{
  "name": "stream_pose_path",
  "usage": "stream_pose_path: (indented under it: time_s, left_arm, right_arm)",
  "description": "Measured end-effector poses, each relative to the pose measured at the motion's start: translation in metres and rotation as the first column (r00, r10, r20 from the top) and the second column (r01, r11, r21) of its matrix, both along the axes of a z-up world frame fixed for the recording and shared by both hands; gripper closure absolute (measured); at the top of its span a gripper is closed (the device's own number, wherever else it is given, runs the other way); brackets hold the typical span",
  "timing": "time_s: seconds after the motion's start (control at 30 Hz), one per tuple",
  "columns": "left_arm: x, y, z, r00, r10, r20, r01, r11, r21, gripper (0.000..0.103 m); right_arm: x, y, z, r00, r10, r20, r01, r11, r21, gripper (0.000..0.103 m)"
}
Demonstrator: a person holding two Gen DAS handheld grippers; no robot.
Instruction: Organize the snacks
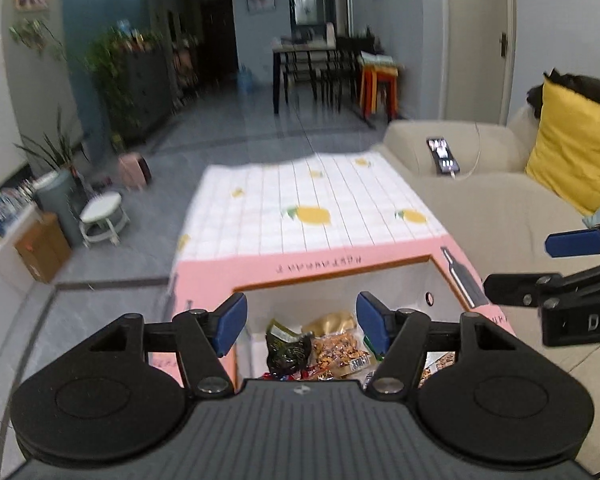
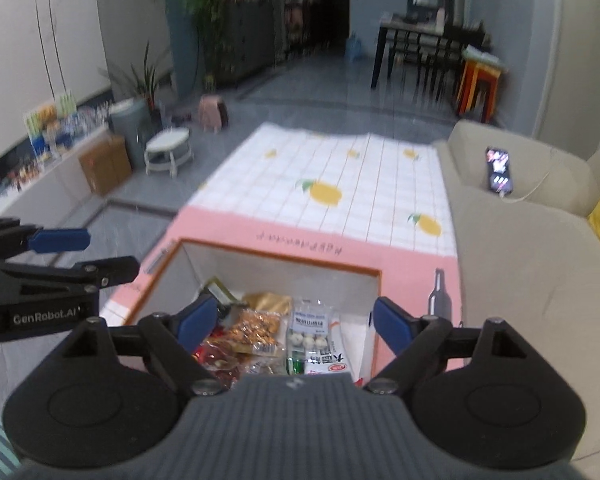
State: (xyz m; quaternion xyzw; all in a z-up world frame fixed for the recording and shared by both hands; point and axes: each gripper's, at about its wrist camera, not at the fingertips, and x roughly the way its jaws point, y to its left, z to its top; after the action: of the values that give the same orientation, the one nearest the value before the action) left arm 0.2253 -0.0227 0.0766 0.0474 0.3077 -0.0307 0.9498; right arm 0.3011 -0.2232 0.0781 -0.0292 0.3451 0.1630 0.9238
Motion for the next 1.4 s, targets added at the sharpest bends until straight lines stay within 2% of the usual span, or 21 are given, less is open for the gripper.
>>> stream_pose_path:
  time_s: [0.07,0.17,0.37,0.6,0.73,0.9,1.17,1.4]
  left_arm:
    - [-0.018,-0.003,0.005,0.999,-0.005,0.039,0.005,1.0,0.01,0.028]
    - [-0.042,-0.008,0.008,0.997,0.005,0.081,-0.007,0.999,0.033,0.022]
    - [-0.086,-0.013,0.003,0.992,0.035,0.12,-0.04,0.998,0.044,0.016]
    - [-0.127,-0.011,-0.016,0.994,0.057,0.091,-0.061,0.998,0.031,0.014]
    - [-0.139,-0.009,-0.026,0.99,0.099,0.1,-0.103,0.994,0.039,0.014]
    - [-0.144,-0.001,-0.041,0.992,0.113,0.048,-0.113,0.994,-0.013,0.014]
    - [-0.142,-0.003,-0.064,0.992,0.119,-0.028,-0.119,0.993,-0.008,0.014]
    - [-0.145,-0.006,-0.071,0.992,0.112,-0.05,-0.112,0.994,-0.002,0.014]
  right_arm:
    - [-0.024,-0.007,0.007,0.998,-0.035,0.049,0.034,0.999,0.018,0.02]
    - [-0.055,-0.017,0.01,0.992,-0.079,0.098,0.074,0.996,0.051,0.02]
    - [-0.122,-0.03,0.009,0.97,-0.163,0.178,0.148,0.984,0.096,0.018]
    - [-0.188,-0.029,-0.011,0.948,-0.237,0.211,0.216,0.97,0.114,0.018]
    - [-0.214,-0.023,-0.03,0.952,-0.215,0.219,0.202,0.976,0.081,0.018]
    - [-0.223,-0.017,-0.049,0.958,-0.205,0.203,0.201,0.979,0.038,0.018]
    - [-0.218,-0.007,-0.065,0.964,-0.198,0.176,0.197,0.98,0.026,0.018]
    - [-0.212,-0.006,-0.072,0.965,-0.199,0.172,0.2,0.98,0.01,0.018]
